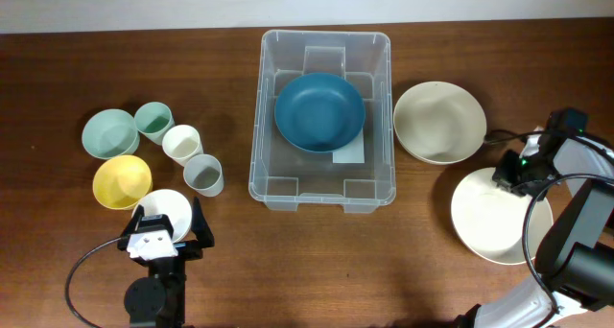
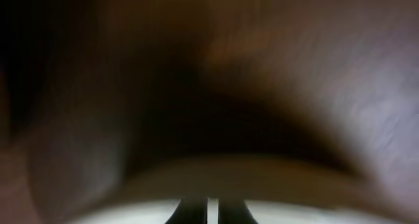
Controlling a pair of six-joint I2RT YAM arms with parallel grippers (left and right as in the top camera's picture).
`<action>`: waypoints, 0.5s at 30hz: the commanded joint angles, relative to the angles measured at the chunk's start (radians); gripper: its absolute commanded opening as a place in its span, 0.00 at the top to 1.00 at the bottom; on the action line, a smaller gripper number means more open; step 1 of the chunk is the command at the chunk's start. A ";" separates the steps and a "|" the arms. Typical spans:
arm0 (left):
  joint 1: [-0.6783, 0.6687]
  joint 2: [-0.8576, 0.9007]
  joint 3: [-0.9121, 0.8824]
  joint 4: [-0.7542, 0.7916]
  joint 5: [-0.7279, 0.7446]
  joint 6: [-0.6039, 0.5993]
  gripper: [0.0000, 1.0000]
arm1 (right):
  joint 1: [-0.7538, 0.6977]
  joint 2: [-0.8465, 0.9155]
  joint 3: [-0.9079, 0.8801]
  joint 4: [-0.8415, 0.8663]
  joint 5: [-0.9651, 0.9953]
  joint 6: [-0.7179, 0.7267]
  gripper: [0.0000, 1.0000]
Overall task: Pack container
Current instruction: 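Lower the right gripper onto the cream bowl rim and grasp it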
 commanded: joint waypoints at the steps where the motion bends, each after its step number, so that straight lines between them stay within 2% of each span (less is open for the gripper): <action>1: -0.004 -0.006 -0.007 0.002 0.002 0.019 0.00 | 0.004 0.002 -0.003 0.077 0.034 0.012 0.96; 4: -0.004 -0.006 -0.007 0.002 0.002 0.019 0.00 | 0.004 0.002 -0.003 0.163 0.034 0.012 0.94; 6: -0.004 -0.006 -0.007 0.002 0.002 0.019 0.00 | 0.004 0.002 -0.003 0.219 0.034 0.012 0.82; 15: -0.004 -0.006 -0.007 0.002 0.004 0.019 0.00 | 0.004 0.026 -0.003 0.472 0.038 0.020 0.78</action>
